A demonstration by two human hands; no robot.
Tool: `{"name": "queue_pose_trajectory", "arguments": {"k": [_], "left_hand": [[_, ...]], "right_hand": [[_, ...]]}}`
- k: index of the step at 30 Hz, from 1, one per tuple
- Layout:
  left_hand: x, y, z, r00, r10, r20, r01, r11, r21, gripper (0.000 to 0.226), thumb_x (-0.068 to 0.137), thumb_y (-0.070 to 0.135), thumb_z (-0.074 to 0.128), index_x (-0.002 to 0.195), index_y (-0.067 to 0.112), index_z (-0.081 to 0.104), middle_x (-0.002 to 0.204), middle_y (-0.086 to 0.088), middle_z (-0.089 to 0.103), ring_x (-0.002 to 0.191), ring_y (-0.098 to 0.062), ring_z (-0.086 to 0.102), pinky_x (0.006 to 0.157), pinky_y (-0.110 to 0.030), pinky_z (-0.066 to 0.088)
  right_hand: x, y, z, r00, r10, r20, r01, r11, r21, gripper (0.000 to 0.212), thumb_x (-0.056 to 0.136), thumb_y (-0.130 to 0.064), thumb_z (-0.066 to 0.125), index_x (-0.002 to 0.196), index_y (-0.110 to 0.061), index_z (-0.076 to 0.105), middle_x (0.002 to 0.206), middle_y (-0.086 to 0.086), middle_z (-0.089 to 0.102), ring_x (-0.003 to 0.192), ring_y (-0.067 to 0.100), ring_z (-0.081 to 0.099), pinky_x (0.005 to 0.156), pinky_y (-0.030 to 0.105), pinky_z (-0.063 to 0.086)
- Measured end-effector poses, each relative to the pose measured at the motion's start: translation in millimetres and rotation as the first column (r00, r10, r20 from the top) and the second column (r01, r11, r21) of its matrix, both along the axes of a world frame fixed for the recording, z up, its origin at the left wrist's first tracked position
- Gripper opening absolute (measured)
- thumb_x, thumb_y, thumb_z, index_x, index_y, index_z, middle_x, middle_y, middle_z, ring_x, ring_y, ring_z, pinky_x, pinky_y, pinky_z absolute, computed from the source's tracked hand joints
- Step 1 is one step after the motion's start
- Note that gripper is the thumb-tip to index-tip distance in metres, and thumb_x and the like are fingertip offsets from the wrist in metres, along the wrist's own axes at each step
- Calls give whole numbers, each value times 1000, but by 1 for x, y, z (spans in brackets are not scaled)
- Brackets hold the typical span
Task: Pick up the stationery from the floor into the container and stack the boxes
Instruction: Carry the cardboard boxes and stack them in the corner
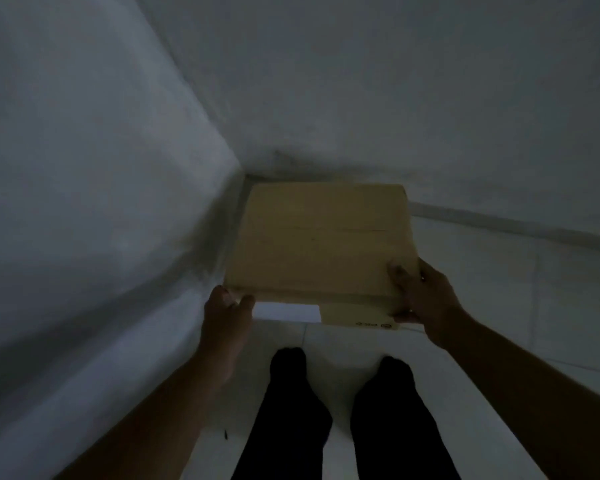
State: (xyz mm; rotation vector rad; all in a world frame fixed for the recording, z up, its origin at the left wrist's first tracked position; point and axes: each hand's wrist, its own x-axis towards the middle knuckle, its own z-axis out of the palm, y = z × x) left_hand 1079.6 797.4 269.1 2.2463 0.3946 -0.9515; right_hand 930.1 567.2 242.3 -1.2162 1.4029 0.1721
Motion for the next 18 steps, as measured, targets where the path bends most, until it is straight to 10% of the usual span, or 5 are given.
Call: {"name": "queue_pose_trajectory", "arguments": {"k": [4, 12, 18], "left_hand": [[18, -10, -59, 970, -241, -17, 241, 970, -33, 51, 97, 22, 49, 145, 11, 35, 151, -4, 35, 136, -23, 38, 108, -35, 35], [45, -29, -111, 906, -421, -47, 423, 906, 16, 41, 99, 13, 44, 140, 11, 42, 149, -10, 38, 135, -23, 37, 105, -23, 25], [59, -36, -111, 867, -496, -58, 498, 866, 46, 48, 101, 14, 40, 147, 12, 29, 156, -10, 25, 143, -23, 25, 112, -28, 18]], "right_hand": [[15, 18, -72, 996, -78, 53, 78, 997, -4, 60, 85, -48, 62, 137, -24, 45, 117, -1, 54, 97, 29, 58, 64, 44, 59], [61, 43, -143, 986, -64, 152, 80, 991, -105, 55, 88, -46, 60, 138, -29, 44, 112, -7, 53, 103, 26, 56, 76, 50, 58], [77, 33, -158, 995, 74, 63, -86, 975, 203, 79, 89, -33, 63, 150, -29, 13, 149, 7, 32, 127, 35, 43, 94, 44, 46]]}}
